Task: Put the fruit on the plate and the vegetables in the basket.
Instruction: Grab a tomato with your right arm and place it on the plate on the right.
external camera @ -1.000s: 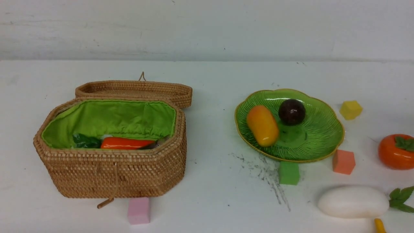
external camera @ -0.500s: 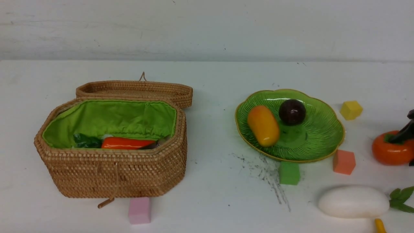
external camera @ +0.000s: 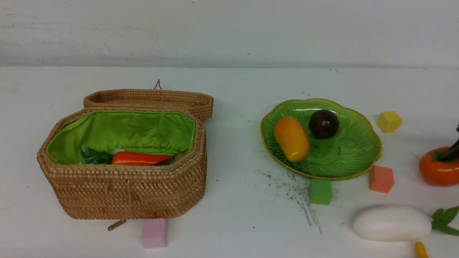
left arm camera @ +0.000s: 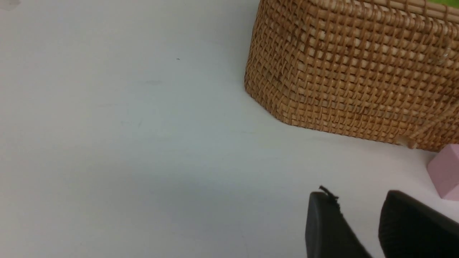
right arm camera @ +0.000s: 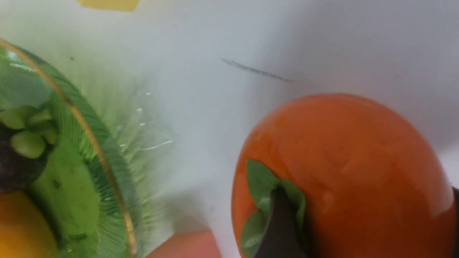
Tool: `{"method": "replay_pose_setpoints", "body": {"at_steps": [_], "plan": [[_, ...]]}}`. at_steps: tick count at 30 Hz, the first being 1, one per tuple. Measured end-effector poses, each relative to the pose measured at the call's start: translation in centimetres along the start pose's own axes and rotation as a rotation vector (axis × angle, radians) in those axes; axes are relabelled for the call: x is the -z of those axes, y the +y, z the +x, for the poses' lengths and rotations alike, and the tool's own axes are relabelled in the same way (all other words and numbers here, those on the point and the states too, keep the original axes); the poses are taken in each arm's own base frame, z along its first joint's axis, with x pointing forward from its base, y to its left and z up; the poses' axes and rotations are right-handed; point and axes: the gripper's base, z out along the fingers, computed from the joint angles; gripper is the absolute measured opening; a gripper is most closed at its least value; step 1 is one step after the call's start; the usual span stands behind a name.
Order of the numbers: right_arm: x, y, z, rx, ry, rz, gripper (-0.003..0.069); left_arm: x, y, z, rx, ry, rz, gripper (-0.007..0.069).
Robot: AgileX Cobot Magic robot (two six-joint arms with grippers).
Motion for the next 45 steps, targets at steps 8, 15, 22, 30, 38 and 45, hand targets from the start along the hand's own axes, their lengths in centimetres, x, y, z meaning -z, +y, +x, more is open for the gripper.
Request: {"method": "replay_pose_setpoints", "body": {"at_steps": [8,15,22,30,38,45], "plan": [[1.7,8.2,2.7,0.175,-0.021,-0.147,0.0507,0.0,0.0,0.0,0.0,0.0,0.0,0.0225],[-1.6,14.8,7.8,0.393,0.098,-0.211,0.0507,0.0,0.0,0.0,0.0,0.0,0.0,0.0233],[-4.0,16.0,7.8,0.399,-0.004,-0.196,0.0507,0.0,0.0,0.0,0.0,0.0,0.0,0.0238],[-5.5,14.8,7.2,0.427,0.004,-0.136,0.0507,0.0,0.0,0.0,0.0,0.0,0.0,0.0239],[-5.9,14.5,6.8,0.448,-0.035,-0.106,0.0507,0.0,0.0,0.0,0.0,0.0,0.0,0.0239],[-5.8,14.5,6.7,0.465,-0.041,-0.096,0.0671,0.0,0.0,0.0,0.0,0.0,0.0,0.0239]]}}
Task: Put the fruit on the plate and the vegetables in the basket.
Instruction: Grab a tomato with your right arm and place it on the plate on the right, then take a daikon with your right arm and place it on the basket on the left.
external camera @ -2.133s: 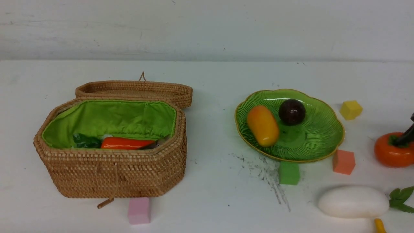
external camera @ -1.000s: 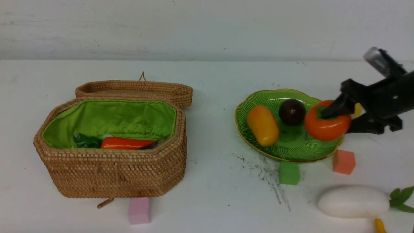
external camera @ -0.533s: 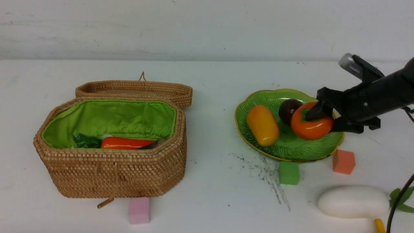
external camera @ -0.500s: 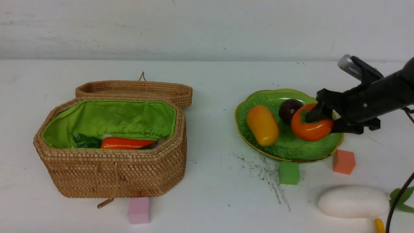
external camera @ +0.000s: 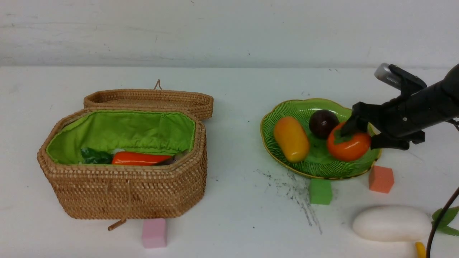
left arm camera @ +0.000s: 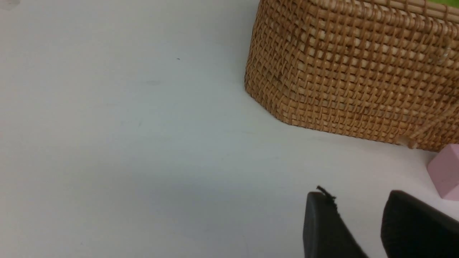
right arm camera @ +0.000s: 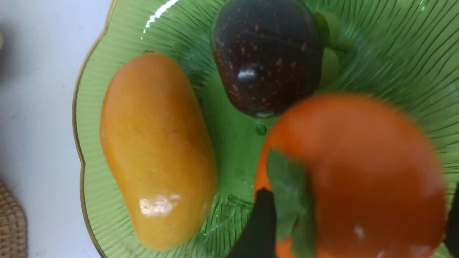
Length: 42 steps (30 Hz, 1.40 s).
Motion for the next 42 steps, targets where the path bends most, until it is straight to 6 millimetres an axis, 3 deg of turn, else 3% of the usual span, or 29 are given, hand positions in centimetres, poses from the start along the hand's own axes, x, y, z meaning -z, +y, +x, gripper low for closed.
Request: {"method": "replay_pose_setpoints", "body": {"at_steps": [6,11,12,13,15,16,17,19,21,22,25,32,42], "plan": [[2.0,0.6,-0.3,0.079,-0.009,0.026,0.0665,0.0,0.0,0.0,0.0,0.0,0.0,0.0239],[7.8,2.6,0.3,0.199,0.038,0.053,0.0627,0.0,0.0,0.0,0.0,0.0,0.0,0.0239],[10.1,3.3,0.5,0.25,0.024,0.07,0.0612,0.0,0.0,0.0,0.0,0.0,0.0,0.0239],[10.4,3.4,0.5,0.258,0.022,0.072,0.061,0.0,0.0,0.0,0.0,0.0,0.0,0.0239],[14.3,4.5,1.2,0.391,0.006,0.096,0.058,0.0,0.0,0.0,0.0,0.0,0.0,0.0239],[15.1,4.8,1.4,0.424,0.0,0.1,0.0575,0.0,0.0,0.0,0.0,0.0,0.0,0.0239],[16.6,5.3,2.2,0.569,0.026,0.111,0.0554,0.0,0.0,0.0,0.0,0.0,0.0,0.0239],[17.7,6.1,3.7,0.788,0.095,0.104,0.0528,0.0,0.0,0.0,0.0,0.0,0.0,0.0239],[17.5,6.6,5.6,1.03,0.204,0.053,0.0501,0.0,0.0,0.0,0.0,0.0,0.0,0.0239],[17.4,6.5,5.7,1.049,0.215,0.048,0.0498,0.0,0.0,0.0,0.0,0.0,0.0,0.0239],[15.1,6.1,8.6,1.318,0.358,-0.048,0.0452,0.0,0.0,0.0,0.0,0.0,0.0,0.0239],[10.4,2.9,10.6,1.399,0.447,0.017,0.044,0.0,0.0,0.0,0.0,0.0,0.0,0.0239],[6.4,1.1,10.9,1.376,0.457,0.055,0.0643,0.0,0.0,0.0,0.0,0.0,0.0,0.0239]]}}
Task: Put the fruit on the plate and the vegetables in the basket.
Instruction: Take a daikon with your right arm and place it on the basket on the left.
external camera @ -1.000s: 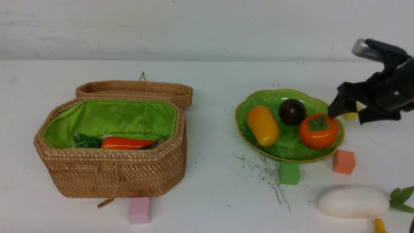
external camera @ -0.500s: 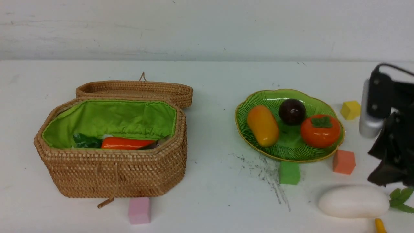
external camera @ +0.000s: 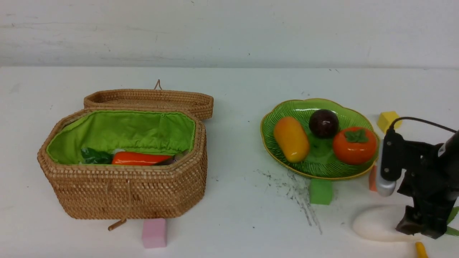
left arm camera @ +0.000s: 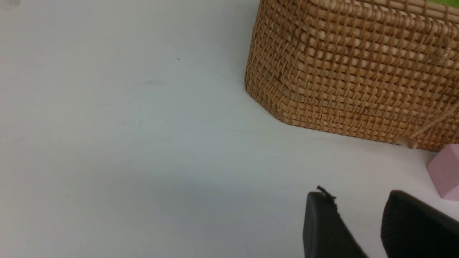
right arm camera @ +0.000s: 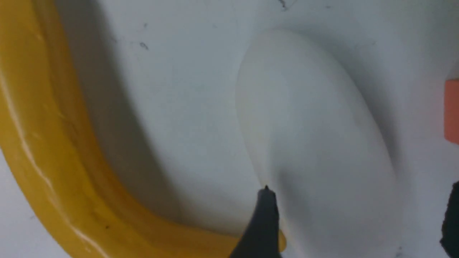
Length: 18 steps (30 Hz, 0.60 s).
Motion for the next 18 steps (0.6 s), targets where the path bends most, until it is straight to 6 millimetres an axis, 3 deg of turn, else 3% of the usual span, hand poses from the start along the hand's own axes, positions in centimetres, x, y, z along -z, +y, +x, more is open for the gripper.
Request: {"method": "replay_pose_setpoints", "body": {"at_steps": [5,9,15,18], "plan": [[-2.4,-0.2,0.3,0.002,0.041,-0.06,0.0654,0.0,0.0,0.0,0.0,0.0,0.0,0.0239],[-4.6,-0.3,0.6,0.011,0.084,-0.112,0.0563,0.0,0.0,0.0,0.0,0.0,0.0,0.0239],[-4.6,-0.7,0.5,0.021,0.091,-0.11,0.0551,0.0,0.0,0.0,0.0,0.0,0.0,0.0239],[-3.4,-0.8,0.3,0.027,0.086,-0.102,0.0551,0.0,0.0,0.0,0.0,0.0,0.0,0.0239]]}}
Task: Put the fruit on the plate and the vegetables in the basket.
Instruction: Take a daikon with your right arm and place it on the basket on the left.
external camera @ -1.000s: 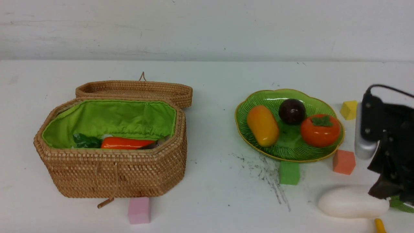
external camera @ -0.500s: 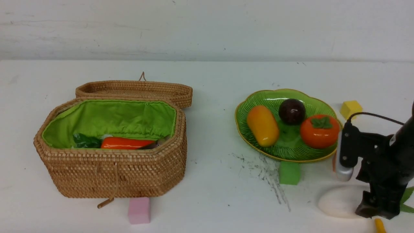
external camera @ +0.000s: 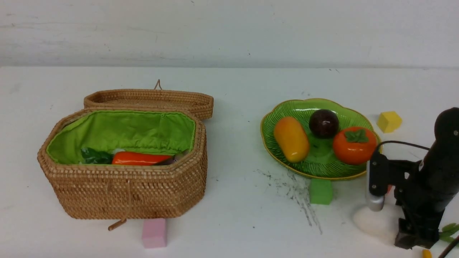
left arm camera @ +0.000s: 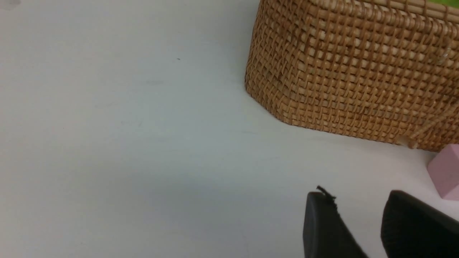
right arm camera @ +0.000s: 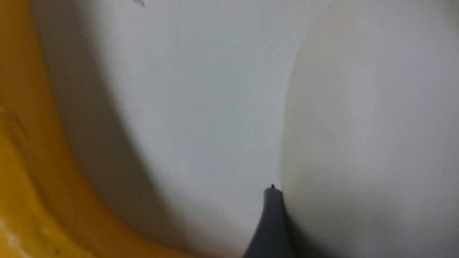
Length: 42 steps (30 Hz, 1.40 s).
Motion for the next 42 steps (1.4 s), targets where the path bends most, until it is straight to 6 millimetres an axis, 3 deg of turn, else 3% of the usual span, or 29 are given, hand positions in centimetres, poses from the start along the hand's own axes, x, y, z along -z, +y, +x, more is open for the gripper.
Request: {"method": "replay_pose_setpoints", "body": {"at_steps": [3,8,9,10,13,17,19,21,23,24,27,32,36,39,42], "plan": [[3.2,0.2,-1.0,0.019,-0.039,0.042,0.0551,0.0,0.0,0.0,0.0,0.0,0.0,0.0239],[10.2,1.6,-6.4,0.105,-0.193,0.127,0.0551,0.0,0.0,0.0,0.0,0.0,0.0,0.0239],[10.8,2.0,-7.2,0.111,-0.211,0.126,0.0551,0.0,0.0,0.0,0.0,0.0,0.0,0.0239],[13.4,2.6,-9.9,0.118,-0.285,0.162,0.0551,0.0,0.0,0.0,0.0,0.0,0.0,0.0239],[18.0,3.3,-14.8,0.104,-0.446,0.228,0.0551,0.0,0.0,0.0,0.0,0.0,0.0,0.0239],[20.4,4.0,-21.6,0.085,-0.635,0.194,0.0551,0.0,0.0,0.0,0.0,0.0,0.0,0.0239],[20.1,4.1,-23.3,0.083,-0.674,0.162,0.0551,0.0,0.0,0.0,0.0,0.0,0.0,0.0239],[17.7,4.3,-27.8,0.072,-0.761,0.064,0.0551,0.0,0.0,0.0,0.0,0.0,0.0,0.0239],[16.4,4.3,-29.5,0.061,-0.793,0.038,0.0551,0.0,0.0,0.0,0.0,0.0,0.0,0.0239],[15.0,4.6,-31.4,0.052,-0.831,0.005,0.0551,0.0,0.0,0.0,0.0,0.0,0.0,0.0239],[11.9,5.1,-34.0,0.044,-0.852,-0.015,0.0551,0.0,0.0,0.0,0.0,0.0,0.0,0.0239],[9.0,5.2,-35.8,0.043,-0.86,0.024,0.0551,0.0,0.0,0.0,0.0,0.0,0.0,0.0239],[8.8,5.0,-35.8,0.027,-0.86,0.031,0.0566,0.0,0.0,0.0,0.0,0.0,0.0,0.0239],[8.9,5.1,-35.8,0.024,-0.86,0.029,0.065,0.0,0.0,0.0,0.0,0.0,0.0,0.0239],[8.9,5.1,-35.7,0.031,-0.846,0.022,0.0678,0.0,0.0,0.0,0.0,0.0,0.0,0.0239]]}}
